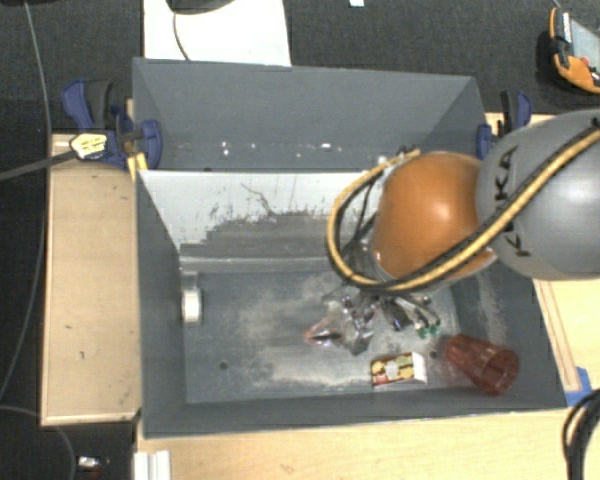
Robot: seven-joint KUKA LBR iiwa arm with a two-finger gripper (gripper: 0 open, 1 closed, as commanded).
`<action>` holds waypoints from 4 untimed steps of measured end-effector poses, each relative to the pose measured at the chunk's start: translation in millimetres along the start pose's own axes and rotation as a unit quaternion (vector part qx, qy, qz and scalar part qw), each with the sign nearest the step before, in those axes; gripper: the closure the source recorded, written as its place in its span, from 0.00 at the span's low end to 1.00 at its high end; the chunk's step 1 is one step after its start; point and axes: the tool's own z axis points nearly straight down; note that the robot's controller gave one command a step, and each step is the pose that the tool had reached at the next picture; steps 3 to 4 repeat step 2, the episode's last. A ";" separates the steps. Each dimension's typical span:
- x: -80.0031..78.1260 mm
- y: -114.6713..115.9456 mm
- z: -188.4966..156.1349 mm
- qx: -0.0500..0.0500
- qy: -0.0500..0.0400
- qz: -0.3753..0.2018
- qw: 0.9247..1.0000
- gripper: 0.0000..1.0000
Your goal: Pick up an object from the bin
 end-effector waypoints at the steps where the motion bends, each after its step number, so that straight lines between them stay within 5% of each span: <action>1: 0.9 0.3 -4.2 -0.001 0.002 0.001 1.000 1.00; 4: -0.2 0.2 -14.9 0.000 0.000 0.002 1.000 1.00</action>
Offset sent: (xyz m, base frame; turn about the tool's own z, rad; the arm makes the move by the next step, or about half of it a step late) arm -0.0004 0.0001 0.0209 0.0017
